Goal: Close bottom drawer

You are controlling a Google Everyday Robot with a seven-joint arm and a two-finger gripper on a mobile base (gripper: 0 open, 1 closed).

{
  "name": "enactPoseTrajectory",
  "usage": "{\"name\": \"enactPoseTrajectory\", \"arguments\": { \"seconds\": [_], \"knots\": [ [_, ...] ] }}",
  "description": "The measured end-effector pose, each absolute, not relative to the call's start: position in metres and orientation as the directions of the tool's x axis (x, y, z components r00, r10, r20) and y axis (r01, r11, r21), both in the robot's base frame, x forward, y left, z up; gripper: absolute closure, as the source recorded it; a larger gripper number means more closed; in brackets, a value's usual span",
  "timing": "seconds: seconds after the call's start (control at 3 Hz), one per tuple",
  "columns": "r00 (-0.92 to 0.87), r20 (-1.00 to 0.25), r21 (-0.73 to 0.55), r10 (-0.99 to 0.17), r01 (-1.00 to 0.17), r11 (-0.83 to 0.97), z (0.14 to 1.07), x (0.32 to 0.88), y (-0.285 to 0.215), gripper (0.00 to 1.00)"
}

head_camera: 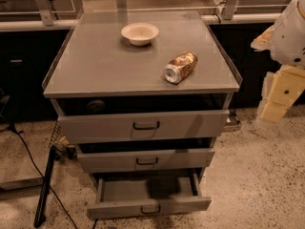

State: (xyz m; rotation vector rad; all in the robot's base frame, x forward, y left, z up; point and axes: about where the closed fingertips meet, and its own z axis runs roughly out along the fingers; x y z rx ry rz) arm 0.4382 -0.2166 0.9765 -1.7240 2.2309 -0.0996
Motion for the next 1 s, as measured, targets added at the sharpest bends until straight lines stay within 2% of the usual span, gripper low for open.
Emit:
{"name": "enactPoseTrajectory", "arguments": {
  "seconds": [0.33,0.67,1.0],
  "knots": [
    [-0.221,-0.207,-0.247,-0.953,-0.931,0.270,0.976,0.438,-0.217,0.00],
    [-0.229,-0.213,-0.253,-0.950,-0.926,0.280,0.967,0.433,-0.216,0.19],
    [-0.262,-0.253,-0.238,-0.931,-0.916,0.322,0.934,0.420,-0.213,0.42]
  ]
}}
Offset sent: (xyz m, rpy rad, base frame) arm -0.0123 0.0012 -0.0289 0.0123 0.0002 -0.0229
